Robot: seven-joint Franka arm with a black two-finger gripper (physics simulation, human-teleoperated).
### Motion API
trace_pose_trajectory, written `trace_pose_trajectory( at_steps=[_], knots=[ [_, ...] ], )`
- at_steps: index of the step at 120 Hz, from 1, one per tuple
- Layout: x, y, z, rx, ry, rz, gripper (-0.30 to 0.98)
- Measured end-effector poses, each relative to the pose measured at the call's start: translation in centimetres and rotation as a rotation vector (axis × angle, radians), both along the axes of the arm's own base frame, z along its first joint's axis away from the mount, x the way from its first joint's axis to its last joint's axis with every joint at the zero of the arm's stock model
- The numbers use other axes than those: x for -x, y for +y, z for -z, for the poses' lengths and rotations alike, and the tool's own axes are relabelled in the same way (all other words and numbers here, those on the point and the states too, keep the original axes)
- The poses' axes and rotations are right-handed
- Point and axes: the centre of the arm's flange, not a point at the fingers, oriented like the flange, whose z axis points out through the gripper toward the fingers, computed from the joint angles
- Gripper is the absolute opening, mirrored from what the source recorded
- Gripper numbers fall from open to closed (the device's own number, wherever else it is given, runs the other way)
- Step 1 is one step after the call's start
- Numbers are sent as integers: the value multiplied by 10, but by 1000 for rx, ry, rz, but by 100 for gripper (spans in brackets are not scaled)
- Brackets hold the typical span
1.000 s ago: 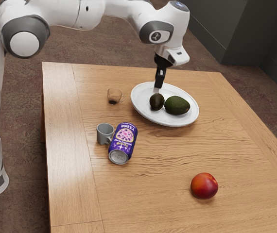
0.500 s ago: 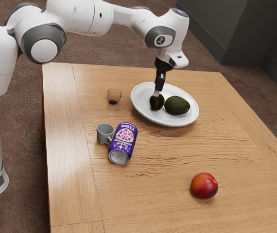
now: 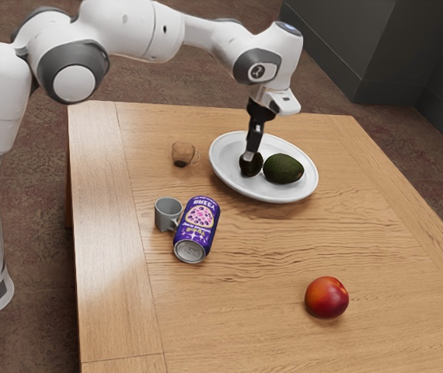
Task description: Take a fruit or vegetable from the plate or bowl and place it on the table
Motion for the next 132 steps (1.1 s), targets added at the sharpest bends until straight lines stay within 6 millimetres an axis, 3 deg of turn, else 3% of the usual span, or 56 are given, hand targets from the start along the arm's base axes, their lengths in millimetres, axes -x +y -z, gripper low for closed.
trace_pose_trajectory(
  at_steps=[56, 90, 105, 132],
  knots=[
    [-16, 0, 27, 1, -13, 9, 69],
    [-26, 3, 56, -2, 8, 9, 68],
    [-28, 5, 58, -3, 6, 4, 55],
    [-26, 8, 56, -5, 10, -28, 53]
  ],
)
